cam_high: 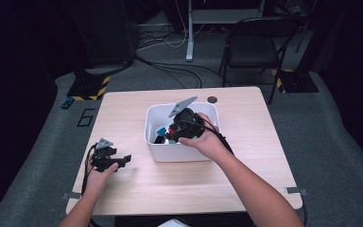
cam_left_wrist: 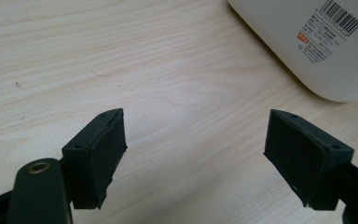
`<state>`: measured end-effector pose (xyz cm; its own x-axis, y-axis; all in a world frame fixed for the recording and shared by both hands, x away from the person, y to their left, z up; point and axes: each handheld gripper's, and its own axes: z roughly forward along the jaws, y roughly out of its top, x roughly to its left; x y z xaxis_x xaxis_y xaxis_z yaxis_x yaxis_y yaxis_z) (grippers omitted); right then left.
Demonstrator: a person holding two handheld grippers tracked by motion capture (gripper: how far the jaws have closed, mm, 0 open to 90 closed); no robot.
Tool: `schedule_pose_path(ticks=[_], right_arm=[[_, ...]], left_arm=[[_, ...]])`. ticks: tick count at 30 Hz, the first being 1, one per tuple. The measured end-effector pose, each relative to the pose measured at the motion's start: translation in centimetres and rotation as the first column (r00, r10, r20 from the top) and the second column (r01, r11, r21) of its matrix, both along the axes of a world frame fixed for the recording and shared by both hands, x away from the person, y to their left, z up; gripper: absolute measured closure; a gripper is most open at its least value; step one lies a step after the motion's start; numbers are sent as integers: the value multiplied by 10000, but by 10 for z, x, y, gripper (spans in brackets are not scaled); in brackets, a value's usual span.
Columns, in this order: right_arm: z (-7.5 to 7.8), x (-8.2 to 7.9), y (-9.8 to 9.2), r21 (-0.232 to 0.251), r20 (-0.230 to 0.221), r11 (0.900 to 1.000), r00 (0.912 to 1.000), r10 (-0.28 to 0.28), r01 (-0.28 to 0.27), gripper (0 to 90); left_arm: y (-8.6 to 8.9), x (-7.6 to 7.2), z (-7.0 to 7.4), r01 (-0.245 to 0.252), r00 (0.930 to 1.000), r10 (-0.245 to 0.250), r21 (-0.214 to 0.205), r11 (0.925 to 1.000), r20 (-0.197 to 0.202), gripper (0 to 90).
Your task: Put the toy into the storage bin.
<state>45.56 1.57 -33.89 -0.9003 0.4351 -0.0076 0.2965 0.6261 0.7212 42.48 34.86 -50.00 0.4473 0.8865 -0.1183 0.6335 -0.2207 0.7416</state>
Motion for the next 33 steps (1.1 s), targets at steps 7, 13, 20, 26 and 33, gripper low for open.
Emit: schedule_pose_path(ticks=[7, 13, 20, 26, 33], right_arm=[[-7, 24, 7, -53, 122, 9986, 9985, -526, 527, 585], [-11, 40, 16, -95, 39, 9979, 9980, -633, 633, 585], [-24, 57, 25, -93, -102, 9966, 9965, -825, 824, 585], [-37, 72, 31, -228, -232, 9942, 9941, -1059, 1054, 585], [-47, 85, 33, -246, -341, 9907, 9903, -1348, 1340, 584]], left_arm=[[-1, -1, 0, 39, 9999, -38, -64, 10000, 123, 203], [0, -1, 0, 71, 9999, -70, -87, 9999, 107, 203], [0, -1, 1, 134, 9999, -134, -61, 9999, 35, 203], [0, -1, 1, 117, 9999, -116, -100, 9999, 103, 204], [0, 0, 0, 136, 9999, -136, -99, 9999, 47, 204]])
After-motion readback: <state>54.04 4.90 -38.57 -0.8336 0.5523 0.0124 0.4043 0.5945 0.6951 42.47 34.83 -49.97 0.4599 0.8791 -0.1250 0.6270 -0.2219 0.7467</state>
